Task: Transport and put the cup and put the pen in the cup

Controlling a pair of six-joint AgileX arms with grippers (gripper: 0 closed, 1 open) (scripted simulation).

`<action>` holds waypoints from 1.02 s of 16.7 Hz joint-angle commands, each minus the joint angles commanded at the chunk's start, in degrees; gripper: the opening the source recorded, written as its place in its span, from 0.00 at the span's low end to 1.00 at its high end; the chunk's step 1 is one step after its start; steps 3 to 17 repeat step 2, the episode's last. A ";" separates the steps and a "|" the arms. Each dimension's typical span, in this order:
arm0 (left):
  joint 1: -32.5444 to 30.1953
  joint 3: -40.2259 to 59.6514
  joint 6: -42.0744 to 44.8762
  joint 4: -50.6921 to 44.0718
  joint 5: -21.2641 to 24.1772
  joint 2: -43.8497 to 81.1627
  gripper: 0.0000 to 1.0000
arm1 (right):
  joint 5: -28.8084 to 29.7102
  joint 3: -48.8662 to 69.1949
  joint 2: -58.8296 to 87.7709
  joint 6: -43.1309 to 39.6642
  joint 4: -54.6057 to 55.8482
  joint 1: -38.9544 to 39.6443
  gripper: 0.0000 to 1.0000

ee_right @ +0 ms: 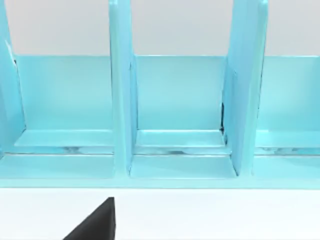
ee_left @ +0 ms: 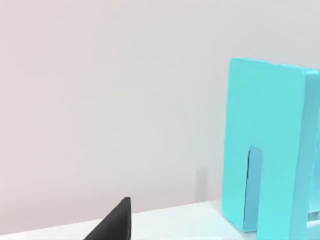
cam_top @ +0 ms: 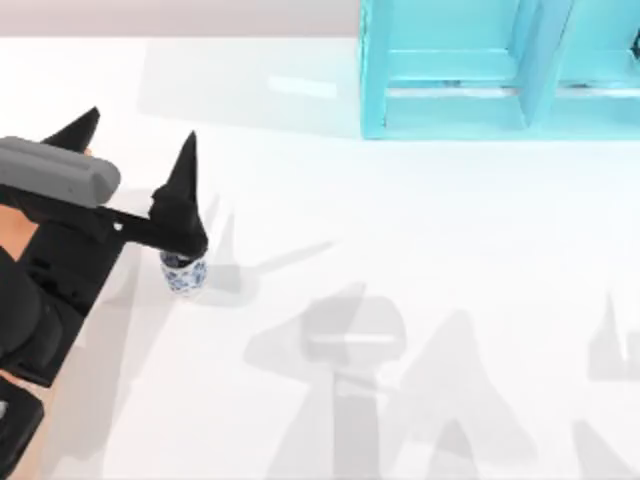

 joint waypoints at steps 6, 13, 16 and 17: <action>0.00 0.00 0.00 0.00 0.00 0.00 1.00 | 0.00 0.00 0.00 0.00 0.00 0.00 1.00; 0.00 0.00 0.00 0.00 0.00 0.00 1.00 | 0.00 0.00 0.00 0.00 0.00 0.00 1.00; 0.00 0.00 0.00 0.00 0.00 0.00 1.00 | 0.00 0.00 0.00 0.00 0.00 0.00 1.00; 0.00 0.00 0.00 0.00 0.00 0.00 1.00 | 0.00 0.00 0.00 0.00 0.00 0.00 1.00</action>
